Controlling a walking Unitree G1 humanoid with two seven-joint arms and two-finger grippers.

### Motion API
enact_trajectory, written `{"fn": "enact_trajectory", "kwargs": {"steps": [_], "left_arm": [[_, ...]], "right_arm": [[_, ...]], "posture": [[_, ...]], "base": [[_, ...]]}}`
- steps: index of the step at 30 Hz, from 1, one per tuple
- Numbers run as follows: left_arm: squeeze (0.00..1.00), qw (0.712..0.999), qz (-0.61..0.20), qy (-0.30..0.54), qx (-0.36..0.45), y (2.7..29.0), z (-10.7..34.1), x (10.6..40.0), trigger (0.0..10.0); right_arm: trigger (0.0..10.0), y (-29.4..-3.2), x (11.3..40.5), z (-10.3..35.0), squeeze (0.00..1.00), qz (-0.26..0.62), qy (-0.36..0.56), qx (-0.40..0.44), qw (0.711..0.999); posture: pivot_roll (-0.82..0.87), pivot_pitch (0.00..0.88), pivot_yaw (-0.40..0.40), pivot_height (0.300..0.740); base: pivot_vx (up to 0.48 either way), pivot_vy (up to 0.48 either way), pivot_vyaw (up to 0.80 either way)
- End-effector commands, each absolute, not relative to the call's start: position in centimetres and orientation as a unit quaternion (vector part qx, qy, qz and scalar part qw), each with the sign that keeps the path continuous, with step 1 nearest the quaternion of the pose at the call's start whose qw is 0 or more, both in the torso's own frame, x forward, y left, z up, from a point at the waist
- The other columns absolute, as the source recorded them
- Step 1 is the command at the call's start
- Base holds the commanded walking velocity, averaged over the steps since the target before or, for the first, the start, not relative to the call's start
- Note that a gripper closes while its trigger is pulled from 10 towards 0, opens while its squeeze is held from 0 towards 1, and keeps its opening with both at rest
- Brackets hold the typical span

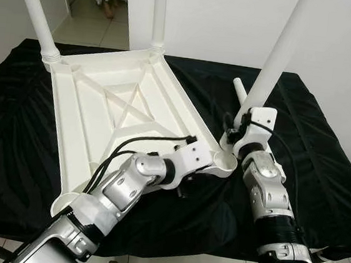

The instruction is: Building children table

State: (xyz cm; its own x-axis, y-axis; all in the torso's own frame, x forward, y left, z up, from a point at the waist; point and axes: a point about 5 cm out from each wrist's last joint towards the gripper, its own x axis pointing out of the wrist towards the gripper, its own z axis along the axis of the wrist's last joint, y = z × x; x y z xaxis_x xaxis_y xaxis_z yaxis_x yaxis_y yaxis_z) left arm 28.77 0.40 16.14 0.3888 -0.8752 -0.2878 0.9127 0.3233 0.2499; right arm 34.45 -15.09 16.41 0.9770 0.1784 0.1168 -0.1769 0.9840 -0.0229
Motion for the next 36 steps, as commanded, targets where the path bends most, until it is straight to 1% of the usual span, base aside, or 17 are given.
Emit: {"fn": "enact_trajectory", "kwargs": {"steps": [1,2,5,14,17,24,36], "left_arm": [[0.0,0.819,-0.545,0.044,0.172,0.6,16.7,28.9,10.0],[0.0,0.825,-0.542,0.036,0.158,0.6,17.1,28.8,10.0],[0.0,0.829,-0.541,0.029,0.139,0.6,17.5,28.5,10.0],[0.0,0.828,-0.543,0.035,0.133,0.7,16.7,27.7,10.0],[0.0,0.829,-0.541,0.042,0.135,1.1,16.3,27.6,10.0],[0.0,0.83,-0.54,0.044,0.136,1.5,16.4,27.4,10.0],[0.0,0.832,-0.535,0.044,0.138,2.2,16.6,27.4,10.0]], "right_arm": [[10.0,-14.7,34.2,16.6,0.0,0.107,-0.072,-0.008,0.992],[10.0,-14.5,33.9,16.5,0.0,0.115,-0.074,-0.01,0.991],[10.0,-14.5,33.4,16.2,0.0,0.126,-0.077,-0.007,0.989],[10.0,-14.3,32.2,16.0,0.0,0.152,-0.086,0.004,0.985],[10.0,-14.6,31.4,15.2,0.0,0.165,-0.079,0.003,0.983],[10.0,-15.4,31.0,14.0,0.0,0.16,-0.06,-0.004,0.985],[10.0,-16.3,31.2,13.8,0.0,0.147,-0.055,-0.003,0.988]], "posture": [[0.08,0.0,-0.03,0.74],[0.08,0.0,-0.032,0.74],[0.08,0.0,-0.034,0.74],[0.08,0.0,-0.04,0.74],[0.08,0.0,-0.041,0.74],[0.08,0.0,-0.04,0.74],[0.08,0.01,-0.032,0.74]], "base": [[0.0,0.0,0.0],[0.0,0.0,0.0],[0.0,0.0,0.0],[0.0,0.0,0.0],[0.0,0.0,0.0],[0.0,0.0,0.0],[0.0,0.0,0.0]]}}
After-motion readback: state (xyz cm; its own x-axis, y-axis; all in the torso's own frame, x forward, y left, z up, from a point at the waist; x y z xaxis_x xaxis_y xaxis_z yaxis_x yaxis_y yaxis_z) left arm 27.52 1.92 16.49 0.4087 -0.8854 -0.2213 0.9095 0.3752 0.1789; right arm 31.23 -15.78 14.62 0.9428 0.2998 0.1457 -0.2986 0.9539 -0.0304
